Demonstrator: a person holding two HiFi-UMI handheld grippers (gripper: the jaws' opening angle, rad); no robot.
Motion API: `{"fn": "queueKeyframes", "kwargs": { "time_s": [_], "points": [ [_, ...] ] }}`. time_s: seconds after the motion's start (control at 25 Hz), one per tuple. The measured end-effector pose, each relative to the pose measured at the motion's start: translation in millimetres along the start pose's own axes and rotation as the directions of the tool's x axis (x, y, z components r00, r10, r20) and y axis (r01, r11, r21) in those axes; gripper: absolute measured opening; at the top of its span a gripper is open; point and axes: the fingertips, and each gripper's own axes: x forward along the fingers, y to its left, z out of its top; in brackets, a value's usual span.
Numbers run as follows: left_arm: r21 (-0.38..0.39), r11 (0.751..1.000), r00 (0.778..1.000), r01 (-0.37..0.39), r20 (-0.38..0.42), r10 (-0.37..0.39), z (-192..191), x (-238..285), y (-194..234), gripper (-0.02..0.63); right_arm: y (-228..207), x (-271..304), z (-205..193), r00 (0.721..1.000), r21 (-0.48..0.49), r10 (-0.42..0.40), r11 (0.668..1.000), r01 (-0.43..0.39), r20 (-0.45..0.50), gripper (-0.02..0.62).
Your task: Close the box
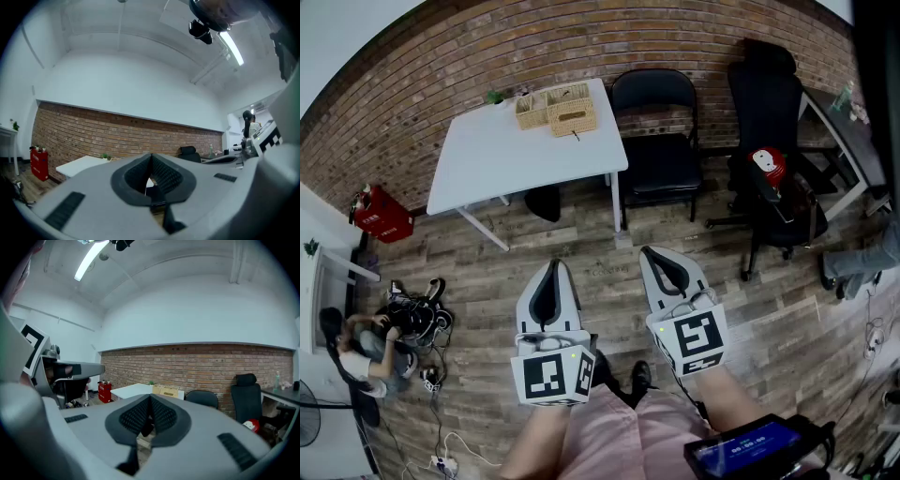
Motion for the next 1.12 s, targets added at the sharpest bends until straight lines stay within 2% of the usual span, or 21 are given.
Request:
{"fn": "queueKeyframes", "kwargs": {
  "time_s": [0.28, 0.4, 0.44, 0.48, 0.52, 0.56, 0.84, 1.12],
  "points": [
    [-0.001, 1.0, 1.0, -0.01, -0.01, 0.01, -3, -8, -2, 0.012, 2, -7, -2, 1.0, 0.002, 0.004, 1.0, -0.004, -0.005, -0.002],
    [-0.012, 1.0, 1.0, -0.028, -0.001, 0.028, 1, -11, -4, 0.012, -5, -13, 5, 0.999, 0.031, -0.001, 1.0, 0.0, 0.04, 0.0],
    [-0.022, 0.999, 1.0, -0.025, 0.006, 0.025, 2, -12, -6, 0.03, -8, -15, 5, 0.999, 0.044, -0.001, 0.999, -0.001, 0.048, 0.002],
    [-0.032, 0.999, 1.0, -0.018, 0.014, 0.018, 3, -12, -9, 0.095, -10, -16, 5, 0.999, 0.052, 0.005, 0.999, -0.007, 0.046, 0.048],
    [-0.038, 0.999, 1.0, -0.012, 0.022, 0.012, 4, -13, -12, 0.144, -10, -17, 3, 0.999, 0.054, 0.015, 0.998, -0.018, 0.041, 0.144],
    [-0.038, 0.999, 1.0, -0.01, 0.029, 0.011, 5, -15, -14, 0.153, -10, -18, 2, 0.999, 0.05, 0.027, 0.998, -0.028, 0.037, 0.166],
    [-0.013, 0.999, 0.999, -0.032, 0.036, 0.032, 3, -13, -15, 0.153, -19, -16, -10, 0.999, 0.037, 0.036, 0.999, -0.036, 0.012, 0.164],
    [-0.03, 0.999, 0.999, -0.041, -0.006, 0.041, -21, 30, 10, 0.153, -39, 35, -19, 0.999, 0.035, 0.034, 0.999, -0.034, -0.013, 0.161]
  ]
}}
